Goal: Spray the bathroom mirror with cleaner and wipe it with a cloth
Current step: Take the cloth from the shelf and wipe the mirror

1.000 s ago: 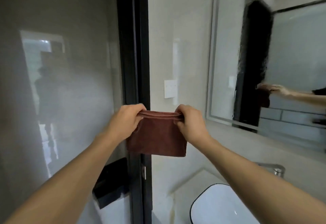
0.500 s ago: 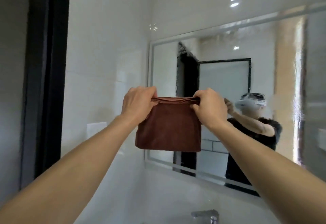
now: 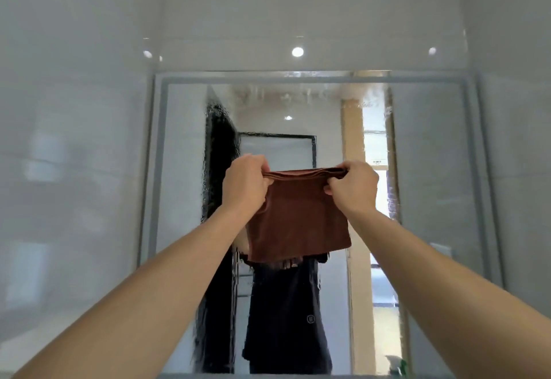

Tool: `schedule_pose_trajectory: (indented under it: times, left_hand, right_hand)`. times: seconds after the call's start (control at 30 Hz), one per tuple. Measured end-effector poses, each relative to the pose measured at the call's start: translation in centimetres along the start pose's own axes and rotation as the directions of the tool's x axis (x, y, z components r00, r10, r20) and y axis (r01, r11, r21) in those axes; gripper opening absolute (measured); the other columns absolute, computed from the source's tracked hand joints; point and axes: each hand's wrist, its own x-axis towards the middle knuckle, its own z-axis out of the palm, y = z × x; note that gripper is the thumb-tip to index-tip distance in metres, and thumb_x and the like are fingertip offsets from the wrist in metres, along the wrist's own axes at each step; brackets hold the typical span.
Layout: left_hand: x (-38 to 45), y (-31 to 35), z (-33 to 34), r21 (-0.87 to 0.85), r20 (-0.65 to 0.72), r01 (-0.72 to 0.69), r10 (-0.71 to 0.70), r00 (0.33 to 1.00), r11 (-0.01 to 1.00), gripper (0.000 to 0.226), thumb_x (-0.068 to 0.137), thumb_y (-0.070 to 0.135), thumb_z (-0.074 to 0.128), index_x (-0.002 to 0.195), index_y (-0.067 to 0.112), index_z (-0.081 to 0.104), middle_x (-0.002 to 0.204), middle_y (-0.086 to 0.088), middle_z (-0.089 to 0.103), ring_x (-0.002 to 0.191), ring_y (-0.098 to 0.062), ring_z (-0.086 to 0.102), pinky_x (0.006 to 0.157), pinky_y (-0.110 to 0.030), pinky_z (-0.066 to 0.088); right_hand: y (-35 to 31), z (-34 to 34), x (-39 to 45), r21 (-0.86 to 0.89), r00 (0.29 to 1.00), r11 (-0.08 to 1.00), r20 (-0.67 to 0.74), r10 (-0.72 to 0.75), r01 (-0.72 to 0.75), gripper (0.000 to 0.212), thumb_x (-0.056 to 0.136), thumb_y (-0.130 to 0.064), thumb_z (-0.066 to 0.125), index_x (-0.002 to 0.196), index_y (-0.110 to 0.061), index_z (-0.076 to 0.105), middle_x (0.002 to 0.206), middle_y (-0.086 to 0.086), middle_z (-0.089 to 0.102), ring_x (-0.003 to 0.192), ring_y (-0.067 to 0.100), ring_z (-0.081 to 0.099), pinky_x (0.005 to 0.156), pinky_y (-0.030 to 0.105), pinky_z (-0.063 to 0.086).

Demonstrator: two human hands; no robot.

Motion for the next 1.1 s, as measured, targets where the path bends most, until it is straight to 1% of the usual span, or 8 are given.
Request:
schedule_pose_trajectory:
  times: [0.13,0.3,0.5,0.63,0.73,0.87,1.0,1.1]
  left_hand:
    - [3.1,-0.3,1.9,0.006,-0.120,-0.020,0.021,0.993,1.000,0.009,0.089,0.003,0.069,0.088,0.013,0.068,0.103,-0.005,0.054,0.048,-0.003,0.051,0.064,-0.035,0.055]
    - [6.6,-0.2,2.4,0.020,-0.214,0.037,-0.032,0.976,0.999,0.010,0.086,0.008,0.072,0.096,0.012,0.073,0.095,-0.009,0.069,0.073,-0.030,0.070,0.075,-0.037,0.056]
    - [8.8,0.0,4.3,0.074,-0.306,0.109,-0.082,0.949,0.991,0.014,0.093,0.006,0.060,0.104,0.009,0.069,0.098,-0.011,0.070,0.093,-0.032,0.066,0.067,-0.033,0.039]
    - [6.0,0.8,8.4,-0.017,-0.229,-0.051,0.045,0.972,0.999,0.047,0.096,0.021,0.060,0.136,0.005,0.040,0.137,-0.019,0.051,0.120,-0.036,0.054,0.095,-0.043,0.045]
    - [4.5,0.6,12.2,0.137,-0.176,-0.077,0.100,0.979,0.988,0.058,0.099,0.039,0.050,0.146,0.009,0.037,0.159,-0.021,0.027,0.147,-0.039,0.026,0.121,-0.054,0.019]
    - [5.1,-0.8,14.2,0.378,-0.175,-0.059,0.133,0.975,0.924,0.071,0.098,0.059,0.025,0.157,0.019,0.025,0.166,-0.012,0.013,0.154,-0.032,0.009,0.123,-0.054,0.006]
    - [8.4,-1.5,13.1,0.451,-0.151,-0.136,0.225,0.963,0.882,0.070,0.099,0.060,0.023,0.158,0.024,0.020,0.167,-0.009,0.011,0.155,-0.028,0.006,0.124,-0.053,0.004]
    - [13.5,-2.0,10.8,0.470,-0.230,0.005,0.117,0.966,0.883,0.069,0.101,0.057,0.022,0.159,0.022,0.015,0.168,-0.009,0.008,0.155,-0.025,0.002,0.124,-0.052,-0.001]
  right_hand:
    - [0.3,2.1,4.0,-0.003,0.999,1.000,-0.041,-0.004,0.003,0.032,0.068,-0.010,0.062,0.096,-0.013,0.076,0.105,0.010,0.070,0.078,0.029,0.071,0.079,0.041,0.062]
    - [-0.9,4.2,8.0,0.034,0.995,0.999,-0.093,-0.029,0.032,0.031,0.072,-0.005,0.067,0.099,-0.015,0.077,0.112,0.005,0.068,0.080,0.025,0.072,0.083,0.037,0.060]
    - [-2.1,5.7,10.4,-0.007,0.997,0.998,-0.041,-0.060,0.059,0.032,0.086,0.003,0.061,0.112,-0.010,0.073,0.120,0.009,0.065,0.093,0.026,0.064,0.083,0.024,0.048]
    - [-0.8,5.2,9.5,-0.015,0.977,0.977,0.046,-0.210,0.211,0.051,0.089,0.007,0.055,0.135,-0.015,0.053,0.130,0.013,0.048,0.105,0.026,0.056,0.092,0.026,0.044]
    - [0.0,4.9,8.9,0.043,0.945,0.947,0.062,-0.322,0.320,0.056,0.088,0.010,0.050,0.136,-0.019,0.048,0.127,0.012,0.043,0.100,0.030,0.063,0.096,0.041,0.052]
    - [0.6,4.0,8.1,0.035,0.899,0.906,0.119,-0.422,0.421,0.055,0.088,0.011,0.044,0.136,-0.015,0.051,0.136,0.012,0.041,0.100,0.025,0.066,0.097,0.037,0.054]
    - [1.2,3.0,7.6,-0.128,0.834,0.826,0.149,-0.531,0.548,0.049,0.087,0.006,0.049,0.131,-0.013,0.058,0.146,0.005,0.039,0.107,0.028,0.062,0.092,0.042,0.054]
    - [0.8,2.1,8.1,-0.252,0.802,0.761,0.178,-0.571,0.597,0.043,0.095,-0.004,0.052,0.136,-0.017,0.056,0.154,-0.001,0.037,0.127,0.023,0.052,0.099,0.037,0.049]
